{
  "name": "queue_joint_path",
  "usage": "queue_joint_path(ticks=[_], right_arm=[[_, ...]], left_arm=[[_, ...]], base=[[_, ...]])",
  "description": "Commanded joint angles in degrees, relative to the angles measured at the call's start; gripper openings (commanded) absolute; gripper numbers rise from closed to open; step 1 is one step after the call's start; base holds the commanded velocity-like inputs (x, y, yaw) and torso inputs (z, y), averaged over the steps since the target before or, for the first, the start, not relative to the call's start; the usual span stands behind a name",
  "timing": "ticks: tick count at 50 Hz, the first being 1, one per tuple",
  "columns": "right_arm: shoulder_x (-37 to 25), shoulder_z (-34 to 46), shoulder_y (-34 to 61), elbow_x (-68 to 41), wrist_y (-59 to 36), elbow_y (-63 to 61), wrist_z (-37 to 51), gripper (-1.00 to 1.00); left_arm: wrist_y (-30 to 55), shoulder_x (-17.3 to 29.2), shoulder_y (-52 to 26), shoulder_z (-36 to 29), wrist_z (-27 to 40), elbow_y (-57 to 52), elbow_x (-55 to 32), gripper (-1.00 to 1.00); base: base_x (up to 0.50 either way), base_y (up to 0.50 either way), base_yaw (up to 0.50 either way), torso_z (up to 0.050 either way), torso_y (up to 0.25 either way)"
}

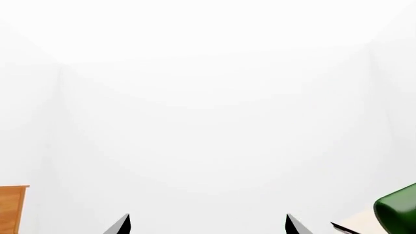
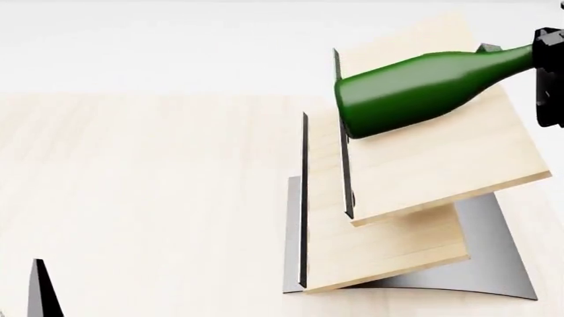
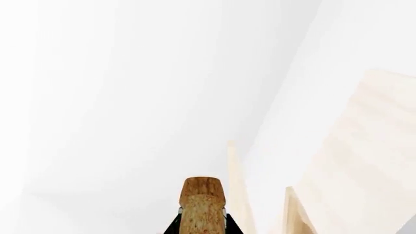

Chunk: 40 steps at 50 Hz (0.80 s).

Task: Put the wine bottle on the wine rack.

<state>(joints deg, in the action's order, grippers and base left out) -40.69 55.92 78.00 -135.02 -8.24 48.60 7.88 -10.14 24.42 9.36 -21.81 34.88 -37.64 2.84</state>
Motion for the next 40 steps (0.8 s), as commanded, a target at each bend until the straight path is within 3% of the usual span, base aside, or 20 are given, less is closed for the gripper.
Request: queue_joint_path(ticks=[1,40], right_arm=[[0.2,-1.9,0.1,1.3,-0.4,0.7,-1.7,-1.00],[-1.9,-2.3,-1.4,4.0,2.4,-6.6,-0.7,-1.00]], left_arm=[[0.0,0.1,-0.1,-0.2,0.1,0.1,0.0,1.00],[-0.4,0.4,-0.2,-0.6,0.5,0.5,0.0,1.00]], base=[[0.00,0.00,0.00,0.000,0.000],[0.00,0.00,0.00,0.000,0.001]])
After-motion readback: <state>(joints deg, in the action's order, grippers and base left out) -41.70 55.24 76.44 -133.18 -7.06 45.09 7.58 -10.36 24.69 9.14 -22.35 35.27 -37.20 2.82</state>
